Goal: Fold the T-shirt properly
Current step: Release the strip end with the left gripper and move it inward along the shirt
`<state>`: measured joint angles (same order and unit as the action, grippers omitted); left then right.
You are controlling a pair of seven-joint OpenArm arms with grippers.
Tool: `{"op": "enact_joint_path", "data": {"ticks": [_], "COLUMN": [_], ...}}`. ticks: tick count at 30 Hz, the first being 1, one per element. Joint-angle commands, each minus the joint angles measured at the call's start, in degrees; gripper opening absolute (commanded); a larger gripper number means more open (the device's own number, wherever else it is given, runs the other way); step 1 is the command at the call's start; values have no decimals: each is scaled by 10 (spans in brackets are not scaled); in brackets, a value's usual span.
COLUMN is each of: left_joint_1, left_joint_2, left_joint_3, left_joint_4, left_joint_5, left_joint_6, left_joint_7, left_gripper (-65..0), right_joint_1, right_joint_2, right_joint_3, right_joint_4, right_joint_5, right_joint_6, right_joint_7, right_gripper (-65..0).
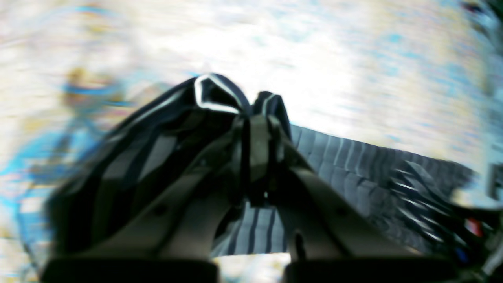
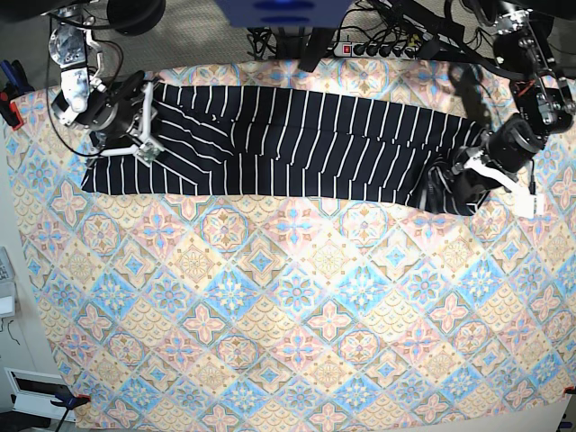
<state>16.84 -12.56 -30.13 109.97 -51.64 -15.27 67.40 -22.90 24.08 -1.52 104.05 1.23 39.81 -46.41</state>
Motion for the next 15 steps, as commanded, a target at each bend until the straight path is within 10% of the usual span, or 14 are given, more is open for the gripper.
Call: {"op": "enact_joint_path", "data": {"ticks": [1,15], "left_joint_1": [-2,8], "left_joint_2": [4,173], "left_joint_3": [0,122], "left_joint_4": [8,7], "left_joint_5": [-15,32], "left_joint_6": [-1,0], "left_joint_7": [-5,-10], "left_gripper": [-650,-650], "right_joint_1": [2,2], "right_joint_2": [4,7], "right_joint_3": [4,21], "right_joint_4": [11,11], "right_joint_5": [6,6], "right_joint_6": [2,2], "right_joint_7": [8,10], "right_gripper": [-483,-483]}}
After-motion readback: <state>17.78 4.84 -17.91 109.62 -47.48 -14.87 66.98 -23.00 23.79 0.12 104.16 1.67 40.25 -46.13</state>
